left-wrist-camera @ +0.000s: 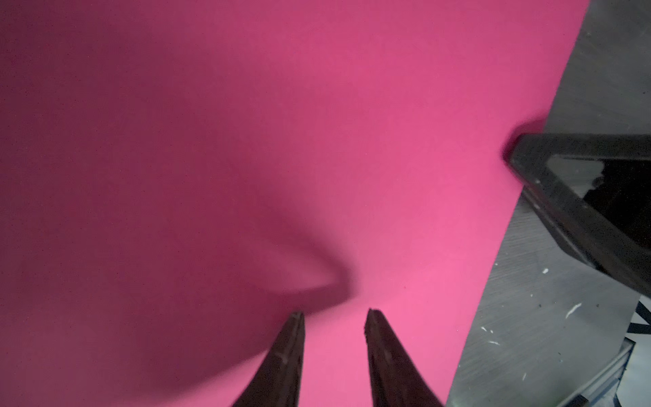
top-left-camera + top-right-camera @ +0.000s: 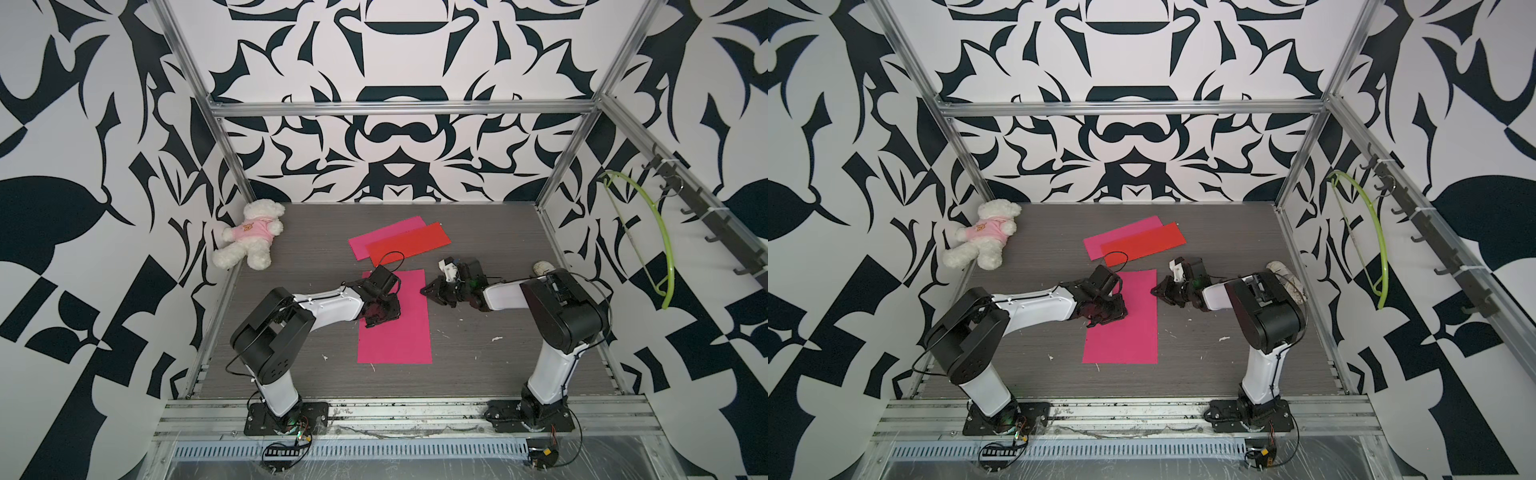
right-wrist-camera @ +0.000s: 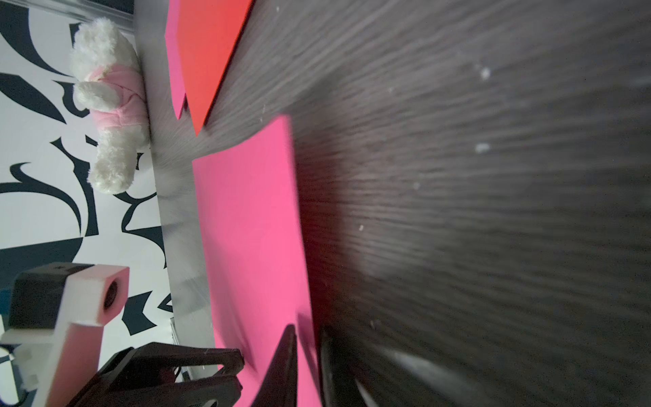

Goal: Fold the rectangular paper in half along the long edge
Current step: Fold the paper at the center of the board.

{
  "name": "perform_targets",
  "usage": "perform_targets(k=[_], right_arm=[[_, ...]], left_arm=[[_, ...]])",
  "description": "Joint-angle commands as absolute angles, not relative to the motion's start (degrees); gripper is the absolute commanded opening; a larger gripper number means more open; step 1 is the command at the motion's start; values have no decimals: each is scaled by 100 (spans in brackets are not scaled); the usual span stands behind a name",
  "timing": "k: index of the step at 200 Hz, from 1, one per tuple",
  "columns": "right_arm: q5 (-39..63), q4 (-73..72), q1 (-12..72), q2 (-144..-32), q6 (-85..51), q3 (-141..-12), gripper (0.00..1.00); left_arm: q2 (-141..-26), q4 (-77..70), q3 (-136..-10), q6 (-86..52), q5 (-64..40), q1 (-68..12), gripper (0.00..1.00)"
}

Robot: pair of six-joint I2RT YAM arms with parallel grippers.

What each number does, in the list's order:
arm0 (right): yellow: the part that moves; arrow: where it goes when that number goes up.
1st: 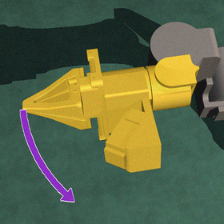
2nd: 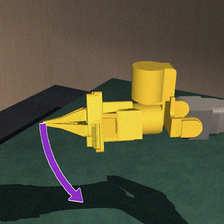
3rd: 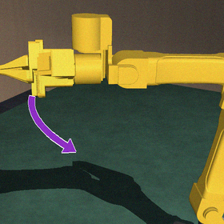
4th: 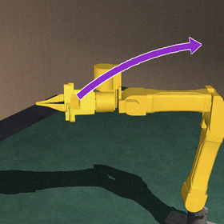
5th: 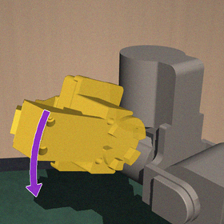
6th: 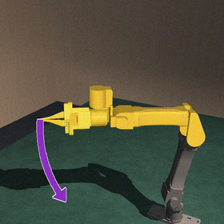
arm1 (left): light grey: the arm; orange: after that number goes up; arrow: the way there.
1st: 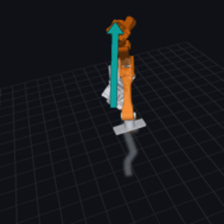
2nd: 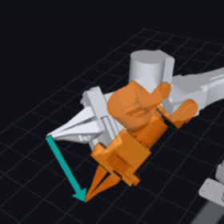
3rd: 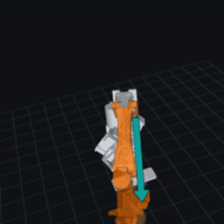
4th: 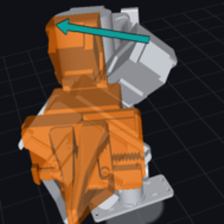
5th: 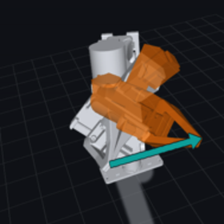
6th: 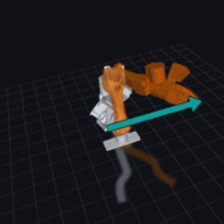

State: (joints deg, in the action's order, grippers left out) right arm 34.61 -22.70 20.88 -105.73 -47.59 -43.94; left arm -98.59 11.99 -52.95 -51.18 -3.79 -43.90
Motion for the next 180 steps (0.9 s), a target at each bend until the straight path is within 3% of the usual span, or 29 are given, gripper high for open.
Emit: perform_targets(k=[1,75,180], right_arm=[[3378,-2268,2109,-10646,-4700,-4670,21],[3505,-2443,2109,-10416,-4790,-4264,29],[3513,-3006,2307,-9930,-5244,-3261,24]], left_arm=[[-10068,1763,-5004,-5114,-356,-4438,34],[-10099,1705,-5001,-5233,-381,-4440,34],[-10127,1736,-5016,-5316,-352,-4440,34]])
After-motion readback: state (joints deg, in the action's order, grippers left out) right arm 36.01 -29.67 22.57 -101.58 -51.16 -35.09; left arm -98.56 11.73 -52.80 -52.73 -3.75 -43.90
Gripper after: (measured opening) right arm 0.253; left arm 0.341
